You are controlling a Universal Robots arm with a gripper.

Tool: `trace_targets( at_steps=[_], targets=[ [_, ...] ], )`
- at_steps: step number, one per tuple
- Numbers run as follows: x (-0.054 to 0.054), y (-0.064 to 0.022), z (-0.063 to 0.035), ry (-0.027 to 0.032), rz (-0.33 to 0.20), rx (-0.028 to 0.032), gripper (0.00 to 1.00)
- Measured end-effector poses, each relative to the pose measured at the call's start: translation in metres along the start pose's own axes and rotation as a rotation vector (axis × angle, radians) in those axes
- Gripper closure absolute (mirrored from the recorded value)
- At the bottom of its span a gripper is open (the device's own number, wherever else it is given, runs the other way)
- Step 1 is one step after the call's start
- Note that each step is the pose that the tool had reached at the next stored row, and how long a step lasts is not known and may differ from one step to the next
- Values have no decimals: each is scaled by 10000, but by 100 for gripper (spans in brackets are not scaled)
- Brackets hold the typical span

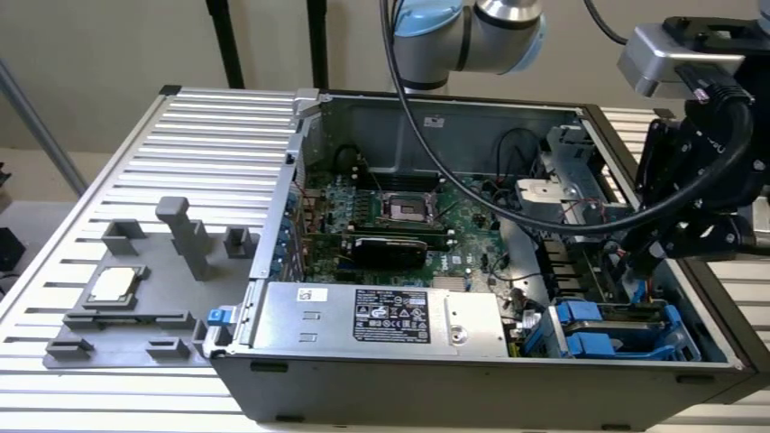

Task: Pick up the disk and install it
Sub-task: 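Insert the second disk wire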

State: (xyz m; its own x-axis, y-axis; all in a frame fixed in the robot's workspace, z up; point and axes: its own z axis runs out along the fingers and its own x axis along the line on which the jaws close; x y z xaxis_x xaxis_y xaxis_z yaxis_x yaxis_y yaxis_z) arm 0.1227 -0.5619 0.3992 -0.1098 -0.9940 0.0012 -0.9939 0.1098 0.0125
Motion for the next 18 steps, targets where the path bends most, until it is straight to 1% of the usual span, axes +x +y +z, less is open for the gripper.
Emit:
trace_targets(
  at_steps=[4, 5, 9, 10, 12, 15, 18],
  targets=[
    [-61, 3, 42, 4, 1, 1, 73],
    [-70, -2, 57, 6, 1, 1, 67],
    [-103, -39, 107, 30, 1, 4, 67],
    [-110, -52, 111, 48, 1, 2, 67],
    [-124, -75, 117, 116, 2, -3, 67],
    [-135, -104, 144, 198, 3, -4, 67],
    [-144, -121, 173, 266, 4, -5, 67]
  ],
)
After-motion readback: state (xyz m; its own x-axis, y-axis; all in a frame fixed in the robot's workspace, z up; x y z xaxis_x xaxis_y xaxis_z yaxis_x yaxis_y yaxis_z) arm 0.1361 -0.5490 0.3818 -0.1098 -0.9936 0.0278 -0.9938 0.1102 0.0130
